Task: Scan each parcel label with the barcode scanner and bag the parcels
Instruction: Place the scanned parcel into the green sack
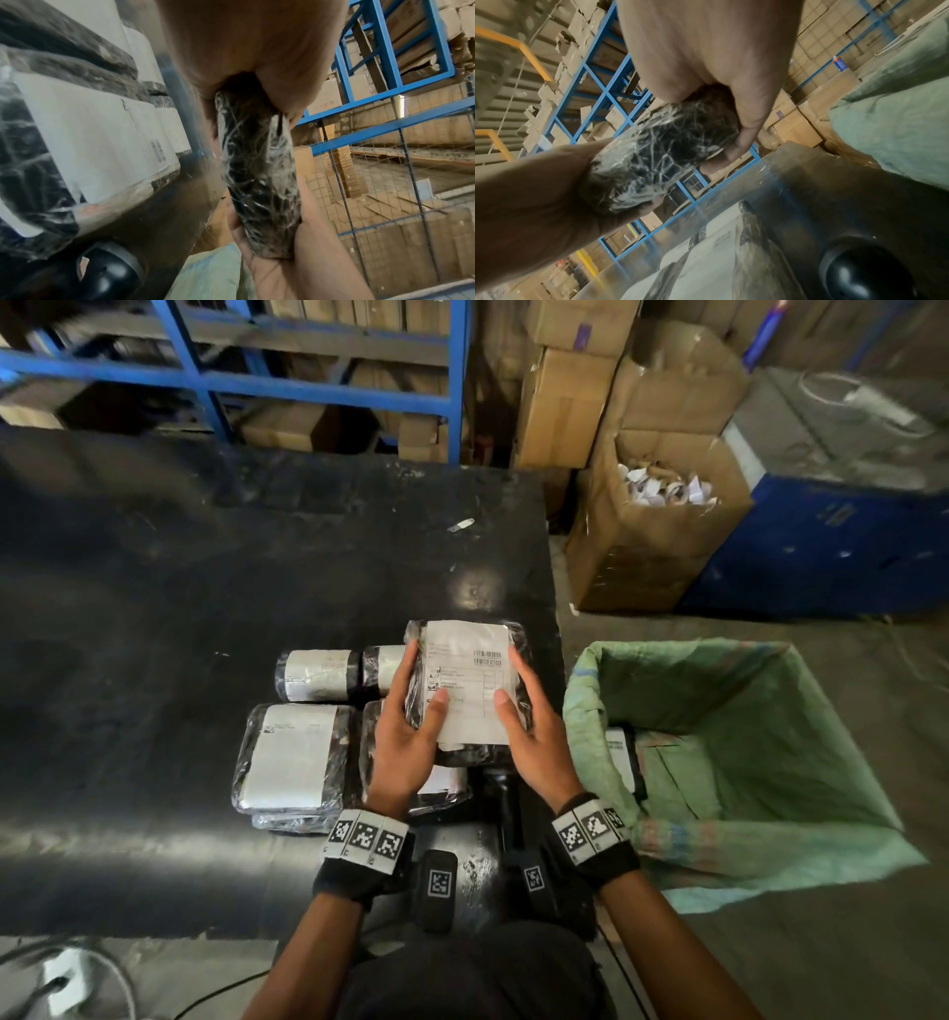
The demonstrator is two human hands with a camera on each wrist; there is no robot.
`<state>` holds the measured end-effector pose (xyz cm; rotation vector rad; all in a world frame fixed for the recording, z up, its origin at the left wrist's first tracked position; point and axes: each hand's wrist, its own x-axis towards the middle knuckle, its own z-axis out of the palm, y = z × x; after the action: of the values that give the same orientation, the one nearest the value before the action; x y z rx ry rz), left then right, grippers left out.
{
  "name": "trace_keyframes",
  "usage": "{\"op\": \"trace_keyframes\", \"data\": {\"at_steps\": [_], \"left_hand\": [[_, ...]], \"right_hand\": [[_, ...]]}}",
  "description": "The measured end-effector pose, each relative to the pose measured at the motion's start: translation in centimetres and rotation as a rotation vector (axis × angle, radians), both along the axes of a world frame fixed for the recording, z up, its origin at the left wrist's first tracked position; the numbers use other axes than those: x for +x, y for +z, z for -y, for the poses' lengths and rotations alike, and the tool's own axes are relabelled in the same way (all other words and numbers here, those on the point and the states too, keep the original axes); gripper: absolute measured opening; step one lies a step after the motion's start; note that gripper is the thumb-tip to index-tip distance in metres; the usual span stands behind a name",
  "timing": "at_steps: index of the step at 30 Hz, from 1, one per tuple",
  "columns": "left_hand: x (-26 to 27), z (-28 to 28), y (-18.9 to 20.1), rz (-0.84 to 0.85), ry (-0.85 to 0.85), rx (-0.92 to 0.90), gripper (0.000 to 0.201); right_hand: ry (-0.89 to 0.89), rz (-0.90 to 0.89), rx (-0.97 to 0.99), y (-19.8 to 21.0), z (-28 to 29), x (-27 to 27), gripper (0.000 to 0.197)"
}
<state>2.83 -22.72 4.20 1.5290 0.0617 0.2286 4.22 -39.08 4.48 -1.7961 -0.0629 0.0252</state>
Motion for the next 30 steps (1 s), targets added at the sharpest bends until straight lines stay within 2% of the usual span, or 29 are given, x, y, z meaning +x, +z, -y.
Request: {"op": "trace_keyframes", "data": {"at_steps": [4,8,11,14,16,19,22,26,30], "left_hand": [[1.0,3.0,0.6,0.004,-0.092,-0.027,0.063],[3.2,7.0,1.5,-0.052,-0.304,0.050,0.059],[5.5,10.8,1.5,-0.184,-0.405,0.252,0.054],[7.0,15.3,-0.4,-0.106,-0.389,0.599,0.063],[6.8,18.5,-2.0,-0.067,-0.382,0.774,0.078],[6.0,22.1,-4.6,-0.057,-0.378,0.980,0.084],[5.6,23.4,-6.8,-0.134,-0.398,1.042,0.084],[5.4,23.3,-8.3,-0.174,-0.430,1.066,0.079],[5.4,23.0,-8.8,-0.147,-0.447,1.061,0.081]], "right_hand": [[-0.061,0.037,0.027,0.9,3.2,0.4,0.053],[-0.144,0.072,-0.028,2.7,9.1,1.1,0.053],[-0.214,0.003,-0.116,3.4,15.4,1.7,0.055],[-0.265,-0.119,-0.217,3.6,21.4,2.5,0.056],[-0.269,-0.197,-0.340,3.4,24.6,3.6,0.056],[-0.227,-0.315,-0.524,1.0,29.3,6.0,0.057],[-0.159,-0.432,-0.677,-1.8,32.7,8.4,0.058],[-0.093,-0.553,-0.718,-6.0,35.2,10.8,0.058],[-0.096,-0.664,-0.706,-11.4,37.3,12.3,0.059]]}}
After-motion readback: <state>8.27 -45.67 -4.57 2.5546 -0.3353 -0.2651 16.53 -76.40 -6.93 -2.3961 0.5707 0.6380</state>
